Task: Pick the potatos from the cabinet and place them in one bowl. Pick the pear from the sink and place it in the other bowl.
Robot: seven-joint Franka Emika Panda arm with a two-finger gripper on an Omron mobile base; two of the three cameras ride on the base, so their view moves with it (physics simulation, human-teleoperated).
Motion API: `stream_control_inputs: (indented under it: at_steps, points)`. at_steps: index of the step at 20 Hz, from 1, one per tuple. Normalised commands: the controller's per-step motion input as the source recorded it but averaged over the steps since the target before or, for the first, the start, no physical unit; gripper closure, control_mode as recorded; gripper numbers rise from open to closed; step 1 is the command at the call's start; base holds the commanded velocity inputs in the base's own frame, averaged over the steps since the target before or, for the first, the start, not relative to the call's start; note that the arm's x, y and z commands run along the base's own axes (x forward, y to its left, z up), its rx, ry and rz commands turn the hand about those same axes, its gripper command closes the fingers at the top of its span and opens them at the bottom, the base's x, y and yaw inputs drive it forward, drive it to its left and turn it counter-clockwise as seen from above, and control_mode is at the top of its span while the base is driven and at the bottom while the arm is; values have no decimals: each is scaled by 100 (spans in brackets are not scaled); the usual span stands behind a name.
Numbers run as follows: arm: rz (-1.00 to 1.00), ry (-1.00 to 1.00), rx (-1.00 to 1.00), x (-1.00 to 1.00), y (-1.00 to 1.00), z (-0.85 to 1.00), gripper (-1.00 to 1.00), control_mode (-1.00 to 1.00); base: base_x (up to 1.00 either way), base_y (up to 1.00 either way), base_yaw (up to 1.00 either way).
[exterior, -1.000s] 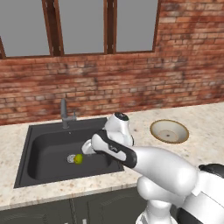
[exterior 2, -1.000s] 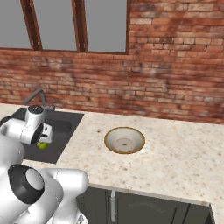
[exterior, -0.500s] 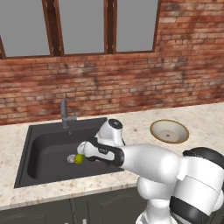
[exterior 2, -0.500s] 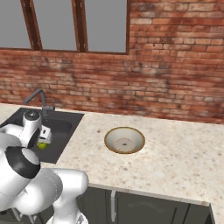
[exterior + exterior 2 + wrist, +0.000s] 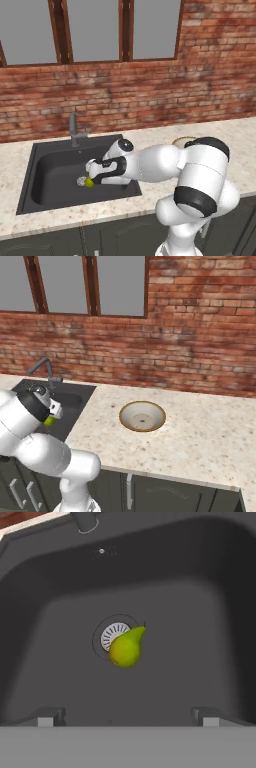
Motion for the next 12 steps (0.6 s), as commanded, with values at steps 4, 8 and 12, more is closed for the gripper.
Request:
stream_control_inputs:
  at_steps: [4,8,12]
  points:
    - [-4,0,-1,51,6,-25,-100,-100,0,0,0]
    - [0,0,0,14,3,-10,-100,-100,0,0,0]
    - [0,0,0,0,1,-3,-100,-100,0,0,0]
